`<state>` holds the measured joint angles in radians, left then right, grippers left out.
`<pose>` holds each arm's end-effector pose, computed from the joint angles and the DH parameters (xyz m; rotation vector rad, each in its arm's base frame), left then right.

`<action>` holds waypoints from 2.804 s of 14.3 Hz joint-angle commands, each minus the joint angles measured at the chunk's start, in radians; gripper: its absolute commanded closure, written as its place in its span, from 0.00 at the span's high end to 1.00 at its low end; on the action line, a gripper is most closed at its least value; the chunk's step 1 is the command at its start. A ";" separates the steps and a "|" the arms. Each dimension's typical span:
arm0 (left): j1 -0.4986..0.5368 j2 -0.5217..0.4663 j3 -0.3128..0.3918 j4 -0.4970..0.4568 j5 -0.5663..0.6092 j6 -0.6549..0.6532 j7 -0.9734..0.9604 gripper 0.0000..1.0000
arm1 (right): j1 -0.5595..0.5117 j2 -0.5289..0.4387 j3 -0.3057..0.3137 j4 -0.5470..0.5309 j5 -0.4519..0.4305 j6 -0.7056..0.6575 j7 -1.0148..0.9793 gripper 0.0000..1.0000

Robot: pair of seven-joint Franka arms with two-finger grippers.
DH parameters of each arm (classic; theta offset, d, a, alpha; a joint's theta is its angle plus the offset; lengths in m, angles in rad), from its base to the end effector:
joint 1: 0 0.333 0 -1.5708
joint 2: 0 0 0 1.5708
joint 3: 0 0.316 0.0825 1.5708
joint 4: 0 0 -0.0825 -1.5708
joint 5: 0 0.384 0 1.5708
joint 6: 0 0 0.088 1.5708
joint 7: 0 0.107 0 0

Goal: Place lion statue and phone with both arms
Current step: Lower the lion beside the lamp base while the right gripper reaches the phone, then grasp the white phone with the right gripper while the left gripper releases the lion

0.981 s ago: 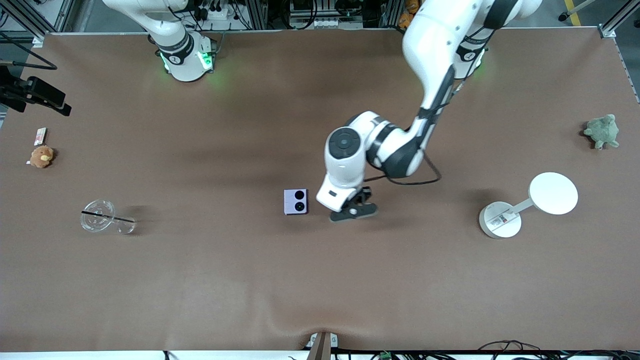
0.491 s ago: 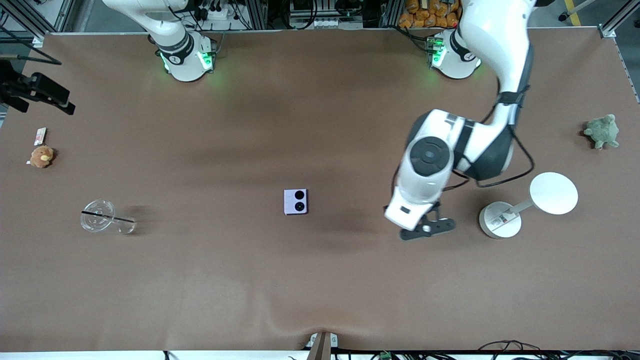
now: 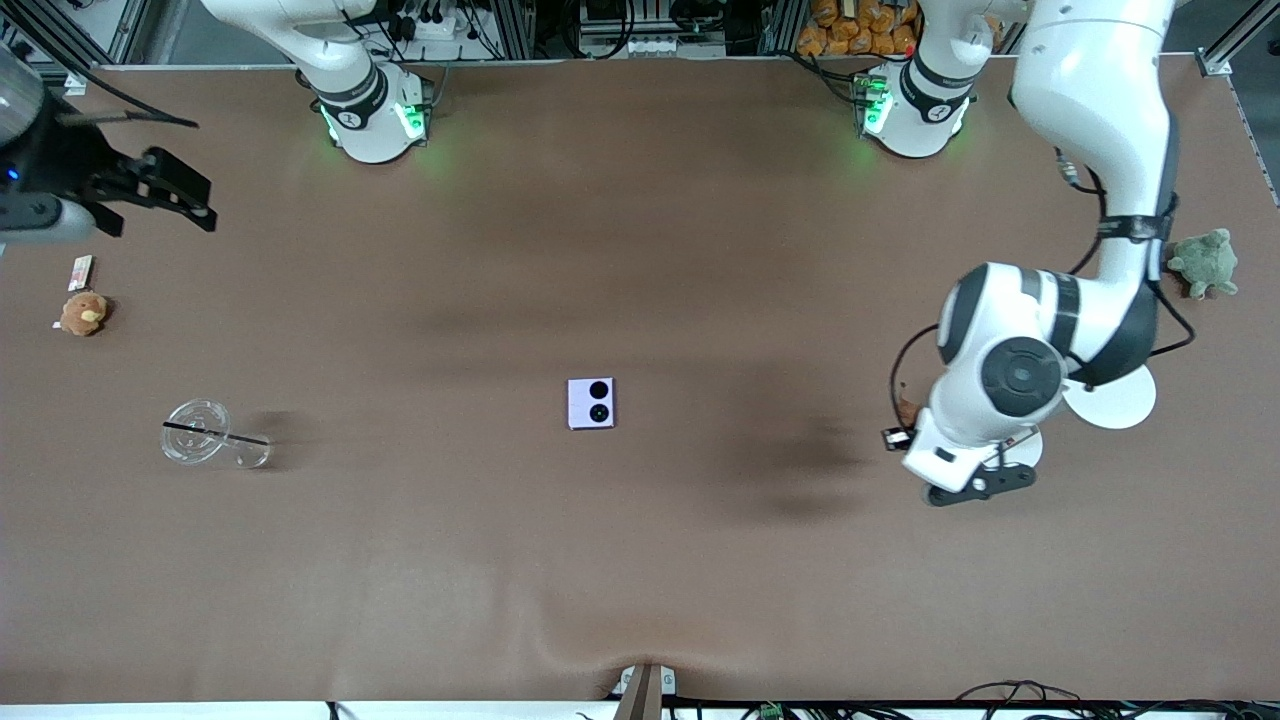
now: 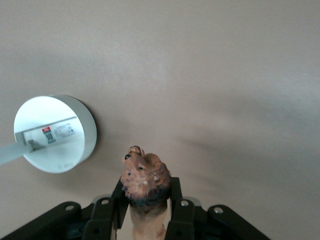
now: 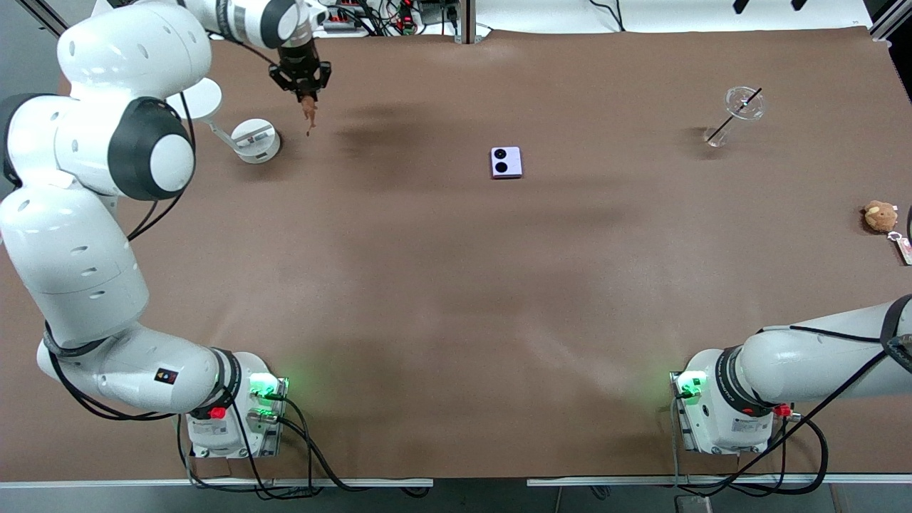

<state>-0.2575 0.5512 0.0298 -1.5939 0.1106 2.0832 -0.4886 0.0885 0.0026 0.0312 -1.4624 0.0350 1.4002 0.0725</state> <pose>0.6674 -0.1517 0.3079 -3.0013 -0.3007 0.0290 0.5330 0.0683 0.6590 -3.1104 -0.0809 0.1056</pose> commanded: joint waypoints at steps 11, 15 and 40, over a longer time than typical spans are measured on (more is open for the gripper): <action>0.102 -0.042 -0.011 -0.281 0.014 0.319 0.309 0.00 | 0.207 0.264 -0.002 0.031 0.028 0.134 0.000 1.00; 0.115 -0.043 -0.013 -0.291 0.014 0.337 0.357 0.00 | 0.247 0.364 -0.004 0.034 0.028 0.267 0.000 1.00; 0.150 0.010 -0.036 -0.301 -0.054 0.452 0.407 1.00 | 0.502 0.816 -0.007 0.017 0.135 0.864 0.368 1.00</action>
<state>-0.1153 0.5674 0.0025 -1.8877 0.0750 2.5137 -0.0953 0.5828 0.8053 0.0295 -1.4605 0.1581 2.2615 0.4319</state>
